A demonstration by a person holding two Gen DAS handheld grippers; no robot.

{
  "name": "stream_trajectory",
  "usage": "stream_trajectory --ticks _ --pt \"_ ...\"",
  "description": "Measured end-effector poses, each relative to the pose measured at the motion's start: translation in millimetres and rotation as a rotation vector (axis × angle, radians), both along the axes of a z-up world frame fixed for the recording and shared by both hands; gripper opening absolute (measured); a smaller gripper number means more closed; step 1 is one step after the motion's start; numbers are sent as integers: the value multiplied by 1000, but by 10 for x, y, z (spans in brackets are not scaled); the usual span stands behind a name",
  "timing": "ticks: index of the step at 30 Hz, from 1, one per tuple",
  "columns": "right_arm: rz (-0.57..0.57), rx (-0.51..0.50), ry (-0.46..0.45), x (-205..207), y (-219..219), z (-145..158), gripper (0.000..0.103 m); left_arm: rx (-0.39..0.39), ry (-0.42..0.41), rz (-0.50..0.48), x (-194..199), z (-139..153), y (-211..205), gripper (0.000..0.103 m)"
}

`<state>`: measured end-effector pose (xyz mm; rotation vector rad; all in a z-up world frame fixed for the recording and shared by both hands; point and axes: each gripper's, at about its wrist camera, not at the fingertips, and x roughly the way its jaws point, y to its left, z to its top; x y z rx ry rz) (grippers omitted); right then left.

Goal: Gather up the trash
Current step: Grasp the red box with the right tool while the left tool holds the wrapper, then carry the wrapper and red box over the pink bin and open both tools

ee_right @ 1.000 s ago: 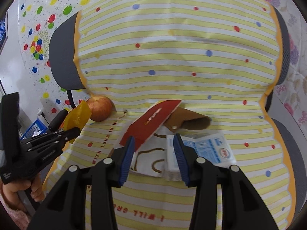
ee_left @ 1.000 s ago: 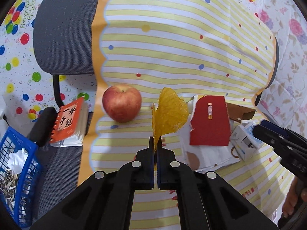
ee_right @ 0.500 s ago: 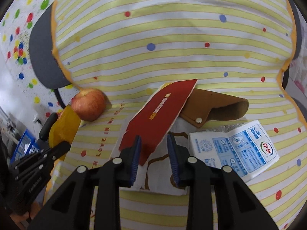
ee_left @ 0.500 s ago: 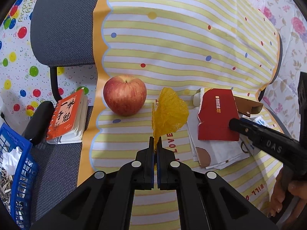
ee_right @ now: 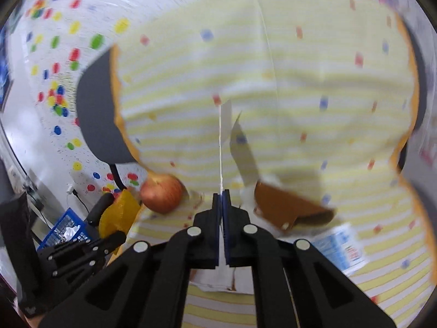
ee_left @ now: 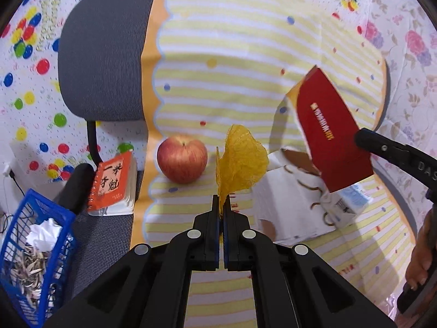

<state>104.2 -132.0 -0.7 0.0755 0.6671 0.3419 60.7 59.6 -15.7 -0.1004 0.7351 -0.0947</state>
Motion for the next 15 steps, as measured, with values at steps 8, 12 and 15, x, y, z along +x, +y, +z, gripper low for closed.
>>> stream_trajectory --ticks 8,12,15 --pt "-28 -44 -19 -472 -303 145 3 -29 -29 -80 -372 140 -295 2" --pt "-60 -48 -9 -752 -493 90 3 -64 -33 -131 -553 136 -491 2" --pt "-85 -35 -3 -935 -657 52 3 -71 -33 -158 -660 116 -617 2"
